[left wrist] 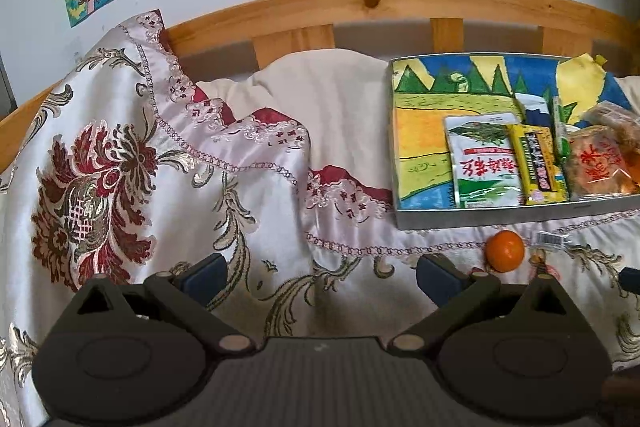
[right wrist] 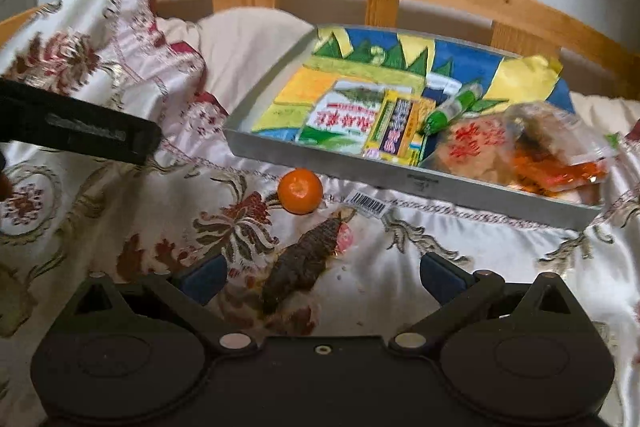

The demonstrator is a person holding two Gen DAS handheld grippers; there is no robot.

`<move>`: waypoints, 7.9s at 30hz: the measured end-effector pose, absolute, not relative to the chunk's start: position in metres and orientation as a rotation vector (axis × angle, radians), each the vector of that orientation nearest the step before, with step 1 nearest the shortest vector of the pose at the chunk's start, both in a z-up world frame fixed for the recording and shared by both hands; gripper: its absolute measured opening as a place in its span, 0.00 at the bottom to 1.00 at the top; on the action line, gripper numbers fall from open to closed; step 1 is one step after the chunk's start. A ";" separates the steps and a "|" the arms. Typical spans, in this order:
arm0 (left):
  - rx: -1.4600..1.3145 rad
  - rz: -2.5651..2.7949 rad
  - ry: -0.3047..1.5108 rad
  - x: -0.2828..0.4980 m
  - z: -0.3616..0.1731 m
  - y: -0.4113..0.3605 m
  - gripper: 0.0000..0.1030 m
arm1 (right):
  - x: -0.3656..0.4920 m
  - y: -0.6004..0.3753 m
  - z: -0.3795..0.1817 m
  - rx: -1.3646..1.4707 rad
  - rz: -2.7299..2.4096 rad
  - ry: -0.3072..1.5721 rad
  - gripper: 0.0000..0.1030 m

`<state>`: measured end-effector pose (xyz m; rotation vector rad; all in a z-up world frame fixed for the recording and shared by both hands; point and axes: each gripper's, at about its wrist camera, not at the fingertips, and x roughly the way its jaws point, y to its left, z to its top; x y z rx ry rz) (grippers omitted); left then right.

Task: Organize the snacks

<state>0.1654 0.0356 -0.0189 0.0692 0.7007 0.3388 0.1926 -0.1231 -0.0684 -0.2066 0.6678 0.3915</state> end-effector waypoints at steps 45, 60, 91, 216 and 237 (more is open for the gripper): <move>0.013 0.041 0.732 0.215 -0.055 -0.005 0.99 | 0.220 -0.171 -0.088 -0.306 0.545 0.637 0.69; 0.058 -0.118 0.701 0.222 -0.060 -0.027 0.79 | 0.217 -0.187 -0.082 -0.328 0.539 0.635 0.33; 0.040 -0.101 0.719 0.210 -0.045 -0.025 0.34 | 0.199 -0.187 -0.066 -0.355 0.559 0.504 0.08; -0.136 0.066 0.487 0.038 0.009 -0.014 0.99 | 0.084 -0.258 0.007 0.047 0.329 0.408 0.99; -0.125 0.066 0.495 0.032 0.004 -0.017 0.99 | 0.084 -0.259 -0.001 0.055 0.333 0.429 0.99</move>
